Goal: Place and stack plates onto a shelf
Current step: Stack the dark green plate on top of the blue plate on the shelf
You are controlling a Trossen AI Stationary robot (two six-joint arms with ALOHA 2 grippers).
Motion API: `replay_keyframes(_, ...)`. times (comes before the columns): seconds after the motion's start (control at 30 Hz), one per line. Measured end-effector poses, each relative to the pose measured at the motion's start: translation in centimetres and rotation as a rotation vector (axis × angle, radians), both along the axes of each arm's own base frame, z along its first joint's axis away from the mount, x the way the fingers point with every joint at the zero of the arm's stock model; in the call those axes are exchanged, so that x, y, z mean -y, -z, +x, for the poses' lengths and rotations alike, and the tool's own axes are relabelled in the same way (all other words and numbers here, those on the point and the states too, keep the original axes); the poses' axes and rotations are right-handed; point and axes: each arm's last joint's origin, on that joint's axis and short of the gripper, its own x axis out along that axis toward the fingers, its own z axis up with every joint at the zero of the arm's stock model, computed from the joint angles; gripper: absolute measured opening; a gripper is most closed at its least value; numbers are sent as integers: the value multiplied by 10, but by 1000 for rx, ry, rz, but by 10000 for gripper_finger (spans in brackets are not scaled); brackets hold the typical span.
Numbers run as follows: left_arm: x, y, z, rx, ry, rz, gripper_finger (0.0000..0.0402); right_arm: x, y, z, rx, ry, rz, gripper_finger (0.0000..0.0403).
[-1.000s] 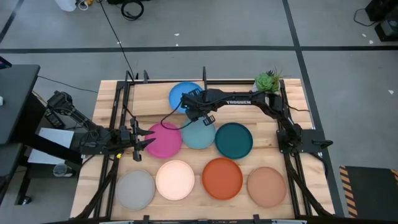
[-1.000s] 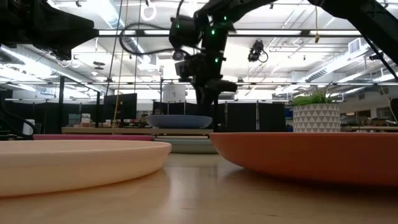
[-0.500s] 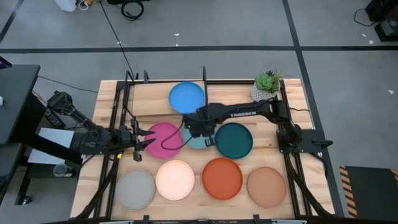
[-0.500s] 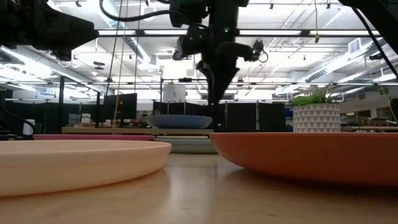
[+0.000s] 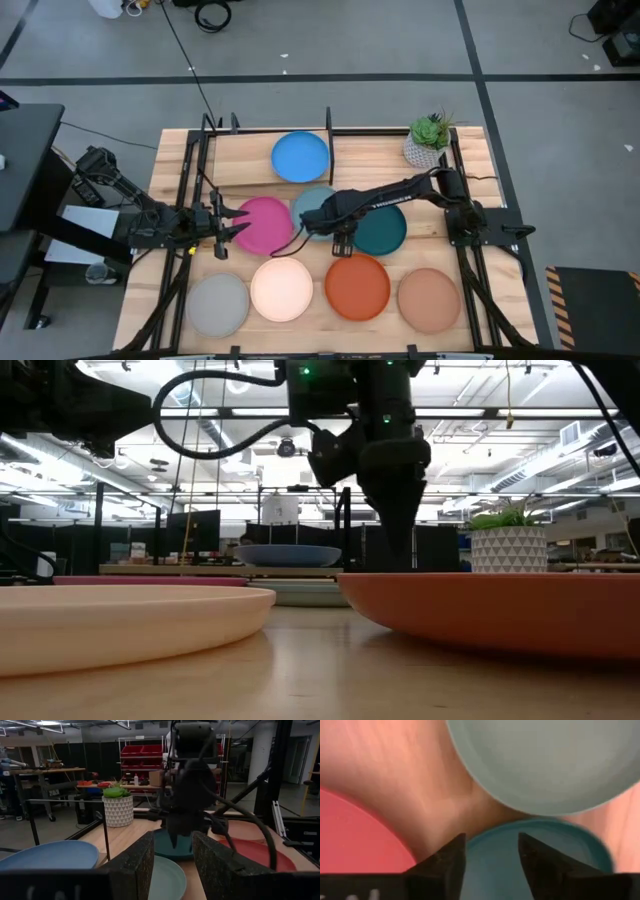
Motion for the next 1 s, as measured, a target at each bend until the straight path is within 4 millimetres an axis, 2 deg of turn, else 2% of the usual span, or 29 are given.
replay_keyframes(0.23,0,0,0,0,0,0,142,-9,12,-7,-30,143,-16,246)
replay_keyframes(0.5,0,0,0,0,0,1,142,-12,26,-14,-54,201,-38,244)
replay_keyframes(0.67,0,0,0,0,0,1,142,-12,26,-12,-36,181,-45,218)
replay_keyframes(1.0,0,0,0,-1,0,2,142,-11,26,-12,-23,187,-70,117)
